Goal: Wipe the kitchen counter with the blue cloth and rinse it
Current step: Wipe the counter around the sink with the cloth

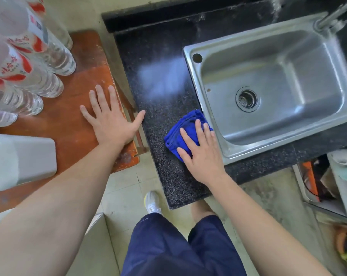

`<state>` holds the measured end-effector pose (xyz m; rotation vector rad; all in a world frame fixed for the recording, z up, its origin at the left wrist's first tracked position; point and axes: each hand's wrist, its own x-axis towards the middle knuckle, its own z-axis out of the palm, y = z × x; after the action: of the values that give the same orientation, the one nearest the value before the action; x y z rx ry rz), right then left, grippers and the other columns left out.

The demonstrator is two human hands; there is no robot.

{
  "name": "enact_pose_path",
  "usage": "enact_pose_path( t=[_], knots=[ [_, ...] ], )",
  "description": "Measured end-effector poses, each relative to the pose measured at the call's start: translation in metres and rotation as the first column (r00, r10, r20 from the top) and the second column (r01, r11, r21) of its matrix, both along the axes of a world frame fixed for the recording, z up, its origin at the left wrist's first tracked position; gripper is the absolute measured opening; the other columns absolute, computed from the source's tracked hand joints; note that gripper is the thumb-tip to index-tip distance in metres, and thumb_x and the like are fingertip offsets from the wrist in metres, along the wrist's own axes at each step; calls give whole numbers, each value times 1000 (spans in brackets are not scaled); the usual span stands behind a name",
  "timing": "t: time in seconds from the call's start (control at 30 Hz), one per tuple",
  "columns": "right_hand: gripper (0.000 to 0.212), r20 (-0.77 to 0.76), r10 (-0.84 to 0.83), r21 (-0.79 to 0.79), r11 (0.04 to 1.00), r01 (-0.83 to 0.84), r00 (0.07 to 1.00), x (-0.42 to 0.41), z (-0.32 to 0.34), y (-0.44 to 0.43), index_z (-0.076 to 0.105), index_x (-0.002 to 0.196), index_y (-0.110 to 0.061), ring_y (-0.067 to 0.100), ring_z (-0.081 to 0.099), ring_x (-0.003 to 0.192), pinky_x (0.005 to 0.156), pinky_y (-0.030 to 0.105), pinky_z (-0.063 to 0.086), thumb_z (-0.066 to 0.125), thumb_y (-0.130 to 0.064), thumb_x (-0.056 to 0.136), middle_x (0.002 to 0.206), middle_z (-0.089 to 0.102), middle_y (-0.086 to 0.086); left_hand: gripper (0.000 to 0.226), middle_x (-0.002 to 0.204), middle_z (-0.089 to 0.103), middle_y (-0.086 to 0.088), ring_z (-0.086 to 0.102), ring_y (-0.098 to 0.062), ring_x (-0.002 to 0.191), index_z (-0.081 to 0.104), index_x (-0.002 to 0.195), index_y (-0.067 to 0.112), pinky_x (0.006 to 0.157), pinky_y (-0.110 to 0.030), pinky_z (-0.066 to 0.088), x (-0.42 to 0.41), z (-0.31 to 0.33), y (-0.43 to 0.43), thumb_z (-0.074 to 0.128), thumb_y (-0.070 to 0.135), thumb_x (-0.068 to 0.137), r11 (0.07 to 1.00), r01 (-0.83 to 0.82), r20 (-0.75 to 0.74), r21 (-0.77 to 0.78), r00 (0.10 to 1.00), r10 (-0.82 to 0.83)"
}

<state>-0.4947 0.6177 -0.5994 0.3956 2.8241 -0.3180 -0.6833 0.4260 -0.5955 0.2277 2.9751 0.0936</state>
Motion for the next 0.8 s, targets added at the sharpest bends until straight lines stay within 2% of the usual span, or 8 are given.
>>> enact_pose_path(
  t=[0.23,0.47,0.57,0.8],
  knots=[
    [62,62,66,-75,995,-62,996,-118,7,20,15,158,-37,34,-9,153,124,46,-4,30,-58,102,167,-7,11,106,166,2,-10,0,-29,152,7,158,21,118,-63,6,0,0,3,25,89,78,1000,-14,7,-27,1000,14],
    [62,53,243,-59,969,-240,969,-232,7,28,10,159,-33,39,-10,152,124,49,-2,23,-58,103,166,-11,15,104,166,1,-8,-1,-28,153,9,158,21,119,-61,5,-2,3,5,30,86,80,998,-31,12,-52,999,32],
    [62,40,299,-59,953,-297,953,-253,3,26,9,159,-34,40,-11,152,124,49,-3,22,-58,103,166,-12,15,103,166,2,-7,0,-27,153,11,158,22,119,-60,5,-2,1,4,32,85,80,996,-53,7,-69,999,53],
    [64,23,314,-70,948,-311,949,-252,2,29,9,159,-34,38,-10,152,124,49,-2,22,-59,102,167,-10,13,99,166,1,-7,0,-26,153,11,158,23,119,-61,6,-3,2,4,32,82,82,996,-54,9,-67,998,54]
  ],
)
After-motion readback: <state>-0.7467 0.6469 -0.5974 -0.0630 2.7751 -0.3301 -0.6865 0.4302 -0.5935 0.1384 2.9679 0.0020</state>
